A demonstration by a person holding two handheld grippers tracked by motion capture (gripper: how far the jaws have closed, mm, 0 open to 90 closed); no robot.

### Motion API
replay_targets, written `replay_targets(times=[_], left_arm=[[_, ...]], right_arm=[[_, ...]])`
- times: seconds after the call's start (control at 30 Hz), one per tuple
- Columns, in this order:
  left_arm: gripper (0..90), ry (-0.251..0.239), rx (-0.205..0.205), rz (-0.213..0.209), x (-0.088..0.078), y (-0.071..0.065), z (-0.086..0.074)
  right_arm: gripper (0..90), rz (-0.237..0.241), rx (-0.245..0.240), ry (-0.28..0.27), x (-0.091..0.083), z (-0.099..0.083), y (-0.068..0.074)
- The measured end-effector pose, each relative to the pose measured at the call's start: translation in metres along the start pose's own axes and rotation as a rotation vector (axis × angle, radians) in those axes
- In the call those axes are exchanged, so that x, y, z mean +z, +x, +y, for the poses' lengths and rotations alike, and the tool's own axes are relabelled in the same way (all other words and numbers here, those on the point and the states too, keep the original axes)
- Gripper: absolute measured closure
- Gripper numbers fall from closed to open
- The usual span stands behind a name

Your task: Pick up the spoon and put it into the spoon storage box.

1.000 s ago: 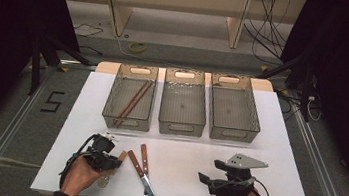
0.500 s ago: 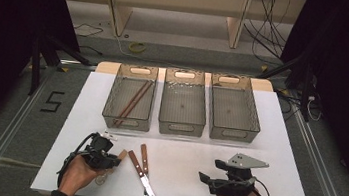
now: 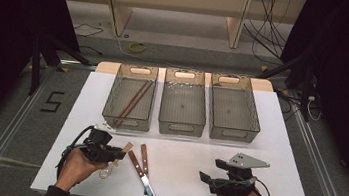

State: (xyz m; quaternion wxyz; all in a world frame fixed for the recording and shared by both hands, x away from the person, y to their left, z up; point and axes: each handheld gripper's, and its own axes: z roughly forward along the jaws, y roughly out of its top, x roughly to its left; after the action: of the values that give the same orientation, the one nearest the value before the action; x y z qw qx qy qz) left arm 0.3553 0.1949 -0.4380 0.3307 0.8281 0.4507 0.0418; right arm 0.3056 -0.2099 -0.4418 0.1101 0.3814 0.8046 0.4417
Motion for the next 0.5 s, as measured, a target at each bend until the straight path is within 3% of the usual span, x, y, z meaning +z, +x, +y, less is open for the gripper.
replay_targets(times=[0.3, 0.5], left_arm=[[75.8, -0.060, 0.072, -0.019, -0.002, -0.011, 0.038], [75.8, -0.084, 0.101, -0.037, 0.007, -0.018, 0.063]], right_arm=[[28.0, 0.001, 0.002, -0.004, 0.000, 0.000, -0.001], [28.0, -0.001, 0.008, -0.010, -0.001, 0.000, -0.001]])
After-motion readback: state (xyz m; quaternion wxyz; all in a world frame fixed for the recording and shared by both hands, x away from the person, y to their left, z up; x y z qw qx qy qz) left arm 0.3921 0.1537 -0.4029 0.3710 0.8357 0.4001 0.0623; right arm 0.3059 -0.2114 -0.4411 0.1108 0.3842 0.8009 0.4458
